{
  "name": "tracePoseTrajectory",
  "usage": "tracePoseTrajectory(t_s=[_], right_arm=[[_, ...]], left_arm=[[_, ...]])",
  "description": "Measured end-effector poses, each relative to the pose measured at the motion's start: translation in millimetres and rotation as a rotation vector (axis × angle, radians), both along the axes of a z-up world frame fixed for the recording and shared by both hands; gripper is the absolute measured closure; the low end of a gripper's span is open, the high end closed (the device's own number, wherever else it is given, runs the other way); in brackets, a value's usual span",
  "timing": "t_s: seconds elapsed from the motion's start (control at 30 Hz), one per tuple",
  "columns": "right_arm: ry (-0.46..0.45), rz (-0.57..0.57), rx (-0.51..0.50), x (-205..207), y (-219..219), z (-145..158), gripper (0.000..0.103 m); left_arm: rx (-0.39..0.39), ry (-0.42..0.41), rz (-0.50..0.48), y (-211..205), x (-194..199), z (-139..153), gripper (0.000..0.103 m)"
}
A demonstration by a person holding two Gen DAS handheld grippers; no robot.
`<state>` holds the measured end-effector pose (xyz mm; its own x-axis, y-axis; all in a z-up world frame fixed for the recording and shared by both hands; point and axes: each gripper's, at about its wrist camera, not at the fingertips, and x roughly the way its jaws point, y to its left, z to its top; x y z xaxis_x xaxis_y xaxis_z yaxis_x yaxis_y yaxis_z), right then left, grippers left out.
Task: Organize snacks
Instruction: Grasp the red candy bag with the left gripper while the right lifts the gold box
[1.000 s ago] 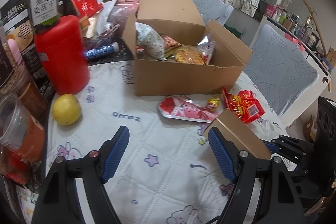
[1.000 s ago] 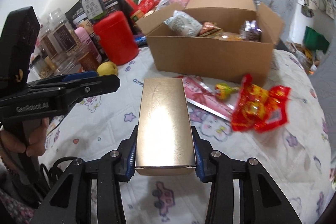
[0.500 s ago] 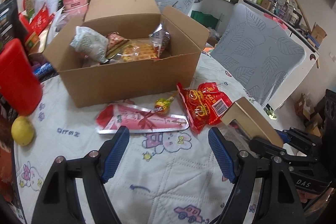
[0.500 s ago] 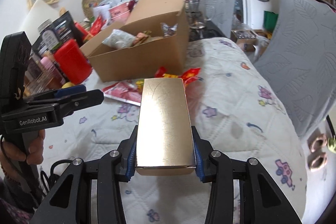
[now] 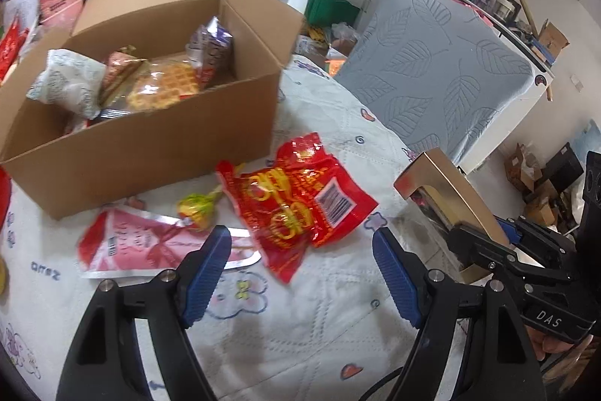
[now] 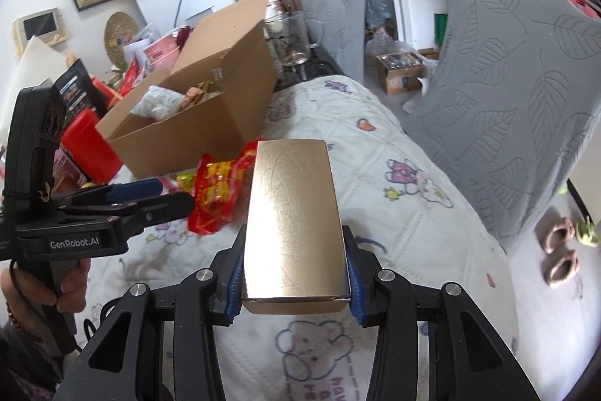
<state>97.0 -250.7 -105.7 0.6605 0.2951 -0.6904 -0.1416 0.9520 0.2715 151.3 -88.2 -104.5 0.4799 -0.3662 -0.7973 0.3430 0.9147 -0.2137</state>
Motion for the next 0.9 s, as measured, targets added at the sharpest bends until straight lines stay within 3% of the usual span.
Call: tracePoseTrajectory(t_s=[0.27, 0.53, 0.63, 0.77, 0.9], right_arm=[[0.021, -0.026, 0.016, 1, -18, -7, 0.060], [0.036, -0.019, 0.025, 5, -19, -12, 0.060], [0.038, -0.014, 0.025, 6, -17, -13, 0.060], [0.043, -0.008, 0.026, 6, -14, -15, 0.060], [0.047, 0.004, 0.028, 7, -9, -16, 0.060]], left_arm=[[0.065, 0.037, 0.012, -23, 18, -21, 0.025], [0.145, -0.002, 0.039, -36, 25, -34, 0.025], [0.128, -0.001, 0.055, -33, 27, -40, 0.025], [0.144, -0.014, 0.111, -23, 28, -39, 0.068], [0.108, -0.001, 0.097, -16, 27, -37, 0.070]])
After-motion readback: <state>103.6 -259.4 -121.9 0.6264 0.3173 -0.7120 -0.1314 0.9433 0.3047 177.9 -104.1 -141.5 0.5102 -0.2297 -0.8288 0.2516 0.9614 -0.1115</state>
